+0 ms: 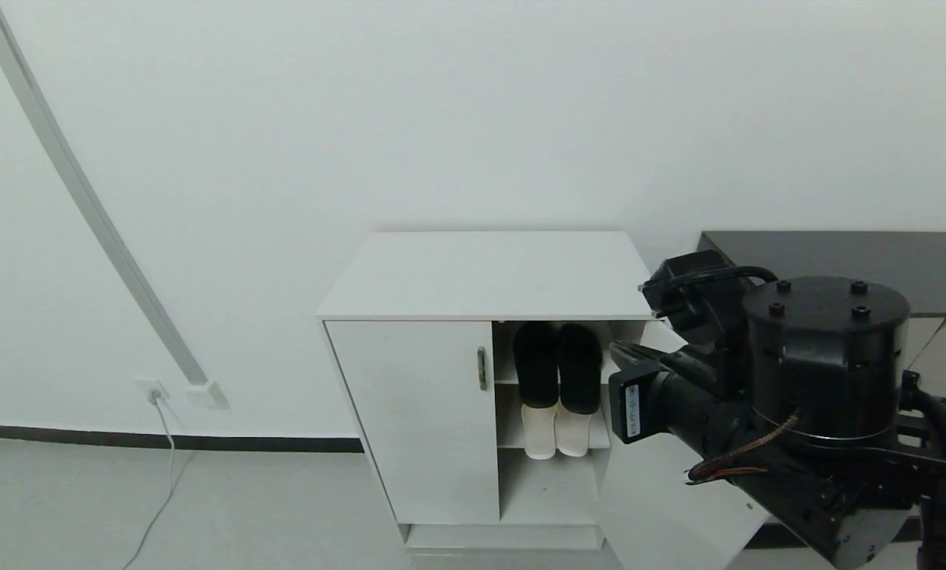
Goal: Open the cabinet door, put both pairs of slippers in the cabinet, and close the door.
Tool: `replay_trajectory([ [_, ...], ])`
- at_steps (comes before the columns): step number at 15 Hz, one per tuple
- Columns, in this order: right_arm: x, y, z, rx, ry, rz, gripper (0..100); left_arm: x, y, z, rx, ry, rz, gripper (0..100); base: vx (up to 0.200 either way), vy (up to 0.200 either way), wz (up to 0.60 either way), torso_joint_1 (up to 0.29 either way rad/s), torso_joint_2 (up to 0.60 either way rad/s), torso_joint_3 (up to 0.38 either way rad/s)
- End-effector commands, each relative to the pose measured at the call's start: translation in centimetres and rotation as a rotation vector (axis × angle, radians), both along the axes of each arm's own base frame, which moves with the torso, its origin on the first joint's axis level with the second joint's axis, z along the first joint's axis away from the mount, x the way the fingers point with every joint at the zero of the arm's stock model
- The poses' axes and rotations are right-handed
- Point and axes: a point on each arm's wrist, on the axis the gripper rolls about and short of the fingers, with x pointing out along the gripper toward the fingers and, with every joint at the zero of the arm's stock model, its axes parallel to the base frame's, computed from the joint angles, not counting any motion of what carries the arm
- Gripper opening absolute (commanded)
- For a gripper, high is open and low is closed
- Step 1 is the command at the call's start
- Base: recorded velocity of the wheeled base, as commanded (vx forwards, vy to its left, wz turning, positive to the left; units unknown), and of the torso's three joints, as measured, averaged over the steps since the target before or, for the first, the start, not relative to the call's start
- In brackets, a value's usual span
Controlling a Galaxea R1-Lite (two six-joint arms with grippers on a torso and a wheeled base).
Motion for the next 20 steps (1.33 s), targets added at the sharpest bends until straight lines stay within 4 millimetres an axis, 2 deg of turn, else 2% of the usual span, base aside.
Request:
replay_trajectory([
  [1,0.0,0.0,0.0,0.0,0.0,-0.001,0,0.0,0.0,0.0,0.0,0.001,0.0,0,0.0,0.0,0.0,0.0,0.0,0.0],
  [2,0.0,0.0,0.0,0.0,0.0,-0.001,0,0.0,0.0,0.0,0.0,0.001,0.0,0,0.0,0.0,0.0,0.0,0.0,0.0],
  [8,0.6,-0.3,-0.1,-0.001,0.001,-0.021,0,0.0,0.0,0.0,0.0,0.001,0.0,0,0.0,0.0,-0.6,0.003,0.0,0.002],
  [10,1.4,-0.8,-0.2,-0.012,0.003,-0.053,0,0.0,0.0,0.0,0.0,0.001,0.0,0,0.0,0.0,0.0,0.0,0.0,0.0],
  [14,1.9,-0.9,-0.7,-0.023,0.012,-0.067,0,0.0,0.0,0.0,0.0,0.001,0.0,0,0.0,0.0,0.0,0.0,0.0,0.0],
  [20,2.1,-1.1,-0.7,-0.023,0.012,-0.077,0,0.0,0.0,0.0,0.0,0.001,0.0,0,-0.2,0.0,0.0,0.0,0.0,0.0],
])
